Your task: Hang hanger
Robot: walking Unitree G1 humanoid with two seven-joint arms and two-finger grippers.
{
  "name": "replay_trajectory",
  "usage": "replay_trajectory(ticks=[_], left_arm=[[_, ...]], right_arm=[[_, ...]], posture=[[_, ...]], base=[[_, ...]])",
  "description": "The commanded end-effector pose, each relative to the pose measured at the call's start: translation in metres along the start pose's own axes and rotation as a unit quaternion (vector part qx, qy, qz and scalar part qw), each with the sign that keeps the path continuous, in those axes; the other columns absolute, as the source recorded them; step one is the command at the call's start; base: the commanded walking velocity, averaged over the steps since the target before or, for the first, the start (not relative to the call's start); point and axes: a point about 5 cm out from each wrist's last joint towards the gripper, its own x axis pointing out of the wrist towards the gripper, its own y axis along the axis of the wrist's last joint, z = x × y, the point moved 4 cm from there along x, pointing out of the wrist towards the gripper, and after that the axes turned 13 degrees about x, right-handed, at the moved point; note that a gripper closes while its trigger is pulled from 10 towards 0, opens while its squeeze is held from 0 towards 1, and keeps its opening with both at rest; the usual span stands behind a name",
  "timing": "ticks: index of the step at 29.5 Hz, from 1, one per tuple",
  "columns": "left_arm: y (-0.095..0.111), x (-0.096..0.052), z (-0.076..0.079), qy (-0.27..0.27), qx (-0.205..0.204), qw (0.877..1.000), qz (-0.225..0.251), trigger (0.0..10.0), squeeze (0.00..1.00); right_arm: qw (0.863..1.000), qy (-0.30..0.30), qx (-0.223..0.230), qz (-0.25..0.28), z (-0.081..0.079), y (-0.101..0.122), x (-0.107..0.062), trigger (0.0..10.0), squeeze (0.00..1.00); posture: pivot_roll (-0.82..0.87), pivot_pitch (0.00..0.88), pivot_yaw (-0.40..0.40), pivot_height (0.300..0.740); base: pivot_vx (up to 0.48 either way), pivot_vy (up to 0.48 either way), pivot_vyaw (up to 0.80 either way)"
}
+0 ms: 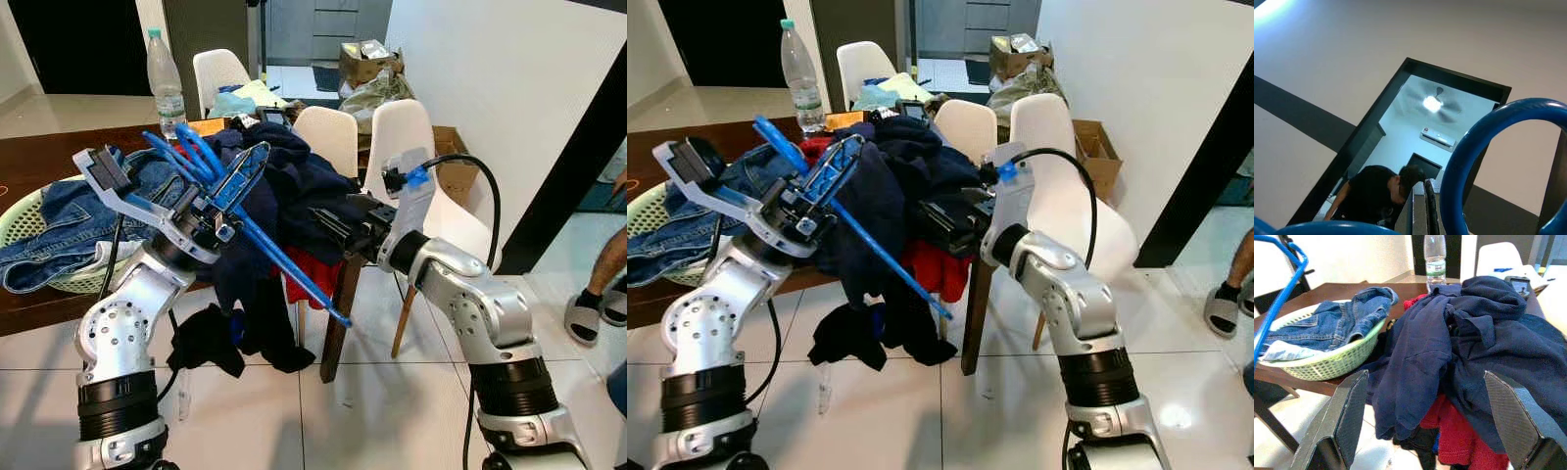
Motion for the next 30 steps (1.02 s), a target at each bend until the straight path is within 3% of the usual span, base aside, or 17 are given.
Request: replay_trajectory(ticks=[1, 5, 6, 7, 8, 10, 11, 12, 13, 14, 16, 23, 25, 26, 27, 29, 30], left_arm=[[0.0, -0.001, 0.0, 0.005, -0.006, 1.0, -0.006, 10.0, 0.0], [-0.004, -0.003, -0.008, 0.027, -0.005, 0.999, -0.028, 10.0, 0.0], [-0.022, -0.008, -0.025, 0.076, 0.0, 0.992, -0.099, 10.0, 0.0], [-0.022, -0.008, -0.025, 0.076, 0.0, 0.992, -0.099, 10.0, 0.0], [-0.051, -0.024, -0.045, 0.132, 0.025, 0.968, -0.21, 10.0, 0.0], [-0.051, -0.024, -0.045, 0.132, 0.025, 0.968, -0.21, 10.0, 0.0], [-0.076, -0.048, -0.06, 0.173, 0.042, 0.933, -0.312, 10.0, 0.0], [-0.076, -0.048, -0.06, 0.173, 0.042, 0.933, -0.312, 10.0, 0.0], [-0.09, -0.068, -0.067, 0.197, 0.038, 0.906, -0.372, 10.0, 0.0], [-0.09, -0.068, -0.067, 0.197, 0.038, 0.906, -0.372, 10.0, 0.0], [-0.096, -0.083, -0.07, 0.226, 0.01, 0.887, -0.402, 10.0, 0.0], [-0.092, -0.084, -0.072, 0.232, 0.027, 0.881, -0.412, 10.0, 0.0], [-0.078, -0.063, -0.062, 0.162, 0.112, 0.906, -0.376, 10.0, 0.0], [-0.078, -0.063, -0.062, 0.162, 0.112, 0.906, -0.376, 10.0, 0.0], [-0.071, -0.053, -0.055, 0.132, 0.141, 0.916, -0.351, 10.0, 0.0], [-0.071, -0.053, -0.055, 0.132, 0.141, 0.916, -0.351, 10.0, 0.0], [-0.059, -0.037, -0.047, 0.108, 0.166, 0.932, -0.305, 10.0, 0.0]], right_arm=[[1.0, -0.022, -0.005, 0.001, 0.014, 0.001, -0.005, 10.0, 0.0], [0.999, -0.032, -0.015, -0.003, 0.023, 0.003, -0.011, 10.0, 0.0], [0.999, -0.04, -0.029, -0.008, 0.032, 0.007, -0.019, 10.0, 0.0], [0.999, -0.04, -0.029, -0.008, 0.032, 0.007, -0.019, 10.0, 0.0], [0.998, -0.044, -0.042, -0.016, 0.039, 0.009, -0.026, 10.0, 0.0], [0.998, -0.044, -0.042, -0.016, 0.039, 0.009, -0.026, 10.0, 0.0], [0.997, -0.046, -0.054, -0.027, 0.044, 0.008, -0.031, 10.0, 0.0], [0.997, -0.046, -0.054, -0.027, 0.044, 0.008, -0.031, 10.0, 0.0], [0.996, -0.047, -0.063, -0.037, 0.046, 0.007, -0.036, 10.0, 0.0], [0.996, -0.047, -0.063, -0.037, 0.046, 0.007, -0.036, 10.0, 0.0], [0.995, -0.049, -0.068, -0.052, 0.048, 0.002, -0.041, 10.0, 0.0], [0.994, -0.047, -0.068, -0.065, 0.047, -0.006, -0.041, 10.0, 0.0], [0.995, -0.046, -0.069, -0.06, 0.048, -0.004, -0.041, 10.0, 0.0], [0.995, -0.046, -0.069, -0.06, 0.048, -0.004, -0.041, 10.0, 0.0], [0.995, -0.046, -0.069, -0.057, 0.048, -0.003, -0.04, 10.0, 0.0], [0.995, -0.046, -0.069, -0.057, 0.048, -0.003, -0.04, 10.0, 0.0], [0.995, -0.047, -0.07, -0.053, 0.048, -0.002, -0.04, 10.0, 0.0]], posture=[[0.13, 0.019, -0.017, 0.74], [0.13, 0.02, -0.018, 0.74], [0.13, 0.021, -0.019, 0.74], [0.13, 0.021, -0.019, 0.74], [0.13, 0.021, -0.02, 0.74], [0.13, 0.021, -0.02, 0.74], [0.13, 0.022, -0.017, 0.74], [0.13, 0.022, -0.017, 0.74], [0.13, 0.022, -0.014, 0.74], [0.13, 0.022, -0.014, 0.74], [0.13, 0.026, -0.011, 0.74], [0.13, 0.028, -0.01, 0.74], [0.13, 0.03, -0.013, 0.74], [0.13, 0.03, -0.013, 0.74], [0.13, 0.03, -0.014, 0.74], [0.13, 0.03, -0.014, 0.74], [0.13, 0.03, -0.015, 0.74]], base=[[0.0, 0.0, 0.0], [0.0, 0.0, 0.0], [0.0, 0.0, 0.0], [0.0, 0.0, 0.0], [0.0, 0.0, 0.0], [0.0, 0.0, 0.0], [0.0, 0.0, 0.0], [0.0, 0.0, 0.0], [0.0, 0.0, 0.0], [0.0, 0.0, 0.0], [0.0, 0.0, 0.0], [0.0, 0.0, 0.0], [0.0, 0.0, 0.0], [0.0, 0.0, 0.0], [0.0, 0.0, 0.0], [0.0, 0.0, 0.0], [0.0, 0.0, 0.0]])
